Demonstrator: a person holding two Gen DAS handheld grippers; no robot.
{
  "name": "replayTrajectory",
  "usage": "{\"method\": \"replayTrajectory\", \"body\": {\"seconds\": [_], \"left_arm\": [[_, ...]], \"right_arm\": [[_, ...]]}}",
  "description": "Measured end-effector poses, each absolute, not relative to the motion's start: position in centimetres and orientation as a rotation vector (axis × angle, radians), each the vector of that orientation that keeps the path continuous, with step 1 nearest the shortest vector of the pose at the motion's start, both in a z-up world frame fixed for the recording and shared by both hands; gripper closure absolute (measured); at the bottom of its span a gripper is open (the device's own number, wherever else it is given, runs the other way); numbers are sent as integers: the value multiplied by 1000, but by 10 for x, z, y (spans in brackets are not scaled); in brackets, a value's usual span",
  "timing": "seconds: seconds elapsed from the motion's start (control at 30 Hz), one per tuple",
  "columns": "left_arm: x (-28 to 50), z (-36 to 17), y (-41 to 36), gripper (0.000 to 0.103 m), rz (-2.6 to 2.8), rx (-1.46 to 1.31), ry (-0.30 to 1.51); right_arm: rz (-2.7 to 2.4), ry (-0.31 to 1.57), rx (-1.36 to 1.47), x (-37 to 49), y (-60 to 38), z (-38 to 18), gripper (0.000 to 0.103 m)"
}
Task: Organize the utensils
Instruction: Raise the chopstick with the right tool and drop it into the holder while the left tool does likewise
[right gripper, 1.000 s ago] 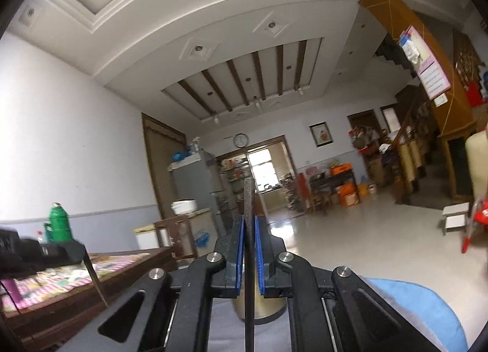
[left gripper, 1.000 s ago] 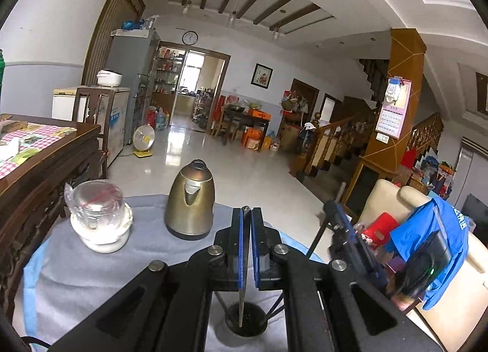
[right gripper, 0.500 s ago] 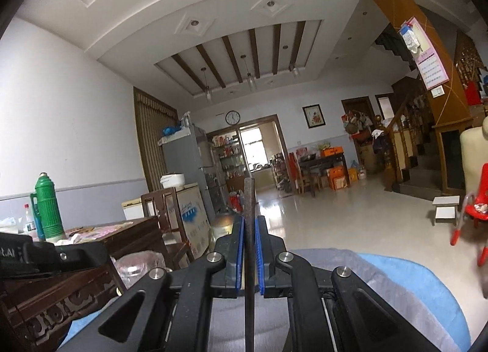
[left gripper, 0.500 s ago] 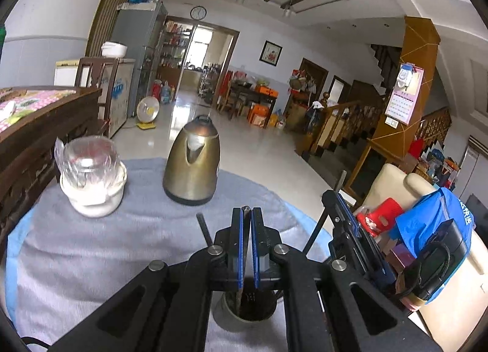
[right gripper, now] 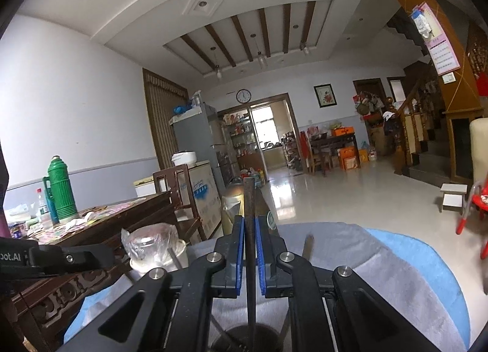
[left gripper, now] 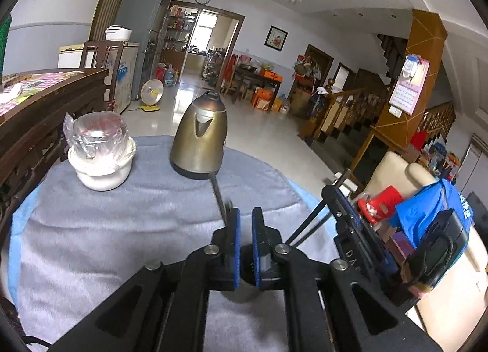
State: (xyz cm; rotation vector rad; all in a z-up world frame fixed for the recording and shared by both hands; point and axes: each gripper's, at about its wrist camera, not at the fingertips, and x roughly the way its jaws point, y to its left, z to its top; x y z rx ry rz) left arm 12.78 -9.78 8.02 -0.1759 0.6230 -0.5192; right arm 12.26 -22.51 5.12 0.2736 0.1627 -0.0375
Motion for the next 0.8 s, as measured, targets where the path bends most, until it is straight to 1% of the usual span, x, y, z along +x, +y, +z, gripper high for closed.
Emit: {"method": "replayTrajectory", "body": {"seconds": [0.03, 0.07, 0.1, 0.13, 0.2, 0.23, 0.3, 0.37, 0.43, 0.57, 0.7, 0.8], "left_arm": [[124, 80, -95, 83, -509, -169, 623], [121, 79, -93, 79, -499, -164, 624], [119, 78, -91, 71, -492, -163, 626], [116, 77, -89, 66, -485, -162, 628], [107, 74, -85, 64, -461, -146, 634], [103, 72, -84, 60, -449, -134, 639], [98, 67, -82, 56, -430, -118, 648], [95, 62, -80, 55, -411, -108, 661], [91, 56, -80, 52, -392, -99, 685], [82, 45, -79, 51, -360, -72, 723], [71, 35, -78, 47, -319, -38, 753], [64, 25, -75, 46, -293, -28, 781]], "right_arm": [[-34, 171, 279, 123, -226, 51, 94], [-29, 183, 291, 121, -228, 50, 94], [-21, 196, 309, 119, -231, 48, 94], [-18, 200, 321, 115, -232, 47, 94], [-9, 206, 351, 106, -239, 45, 91], [2, 211, 368, 101, -243, 45, 90], [13, 211, 389, 94, -248, 46, 85], [27, 204, 404, 83, -253, 47, 84], [38, 187, 418, 70, -260, 49, 84], [60, 160, 444, 52, -270, 55, 83], [77, 141, 448, 28, -281, 57, 83], [80, 144, 442, 15, -288, 56, 83]]}}
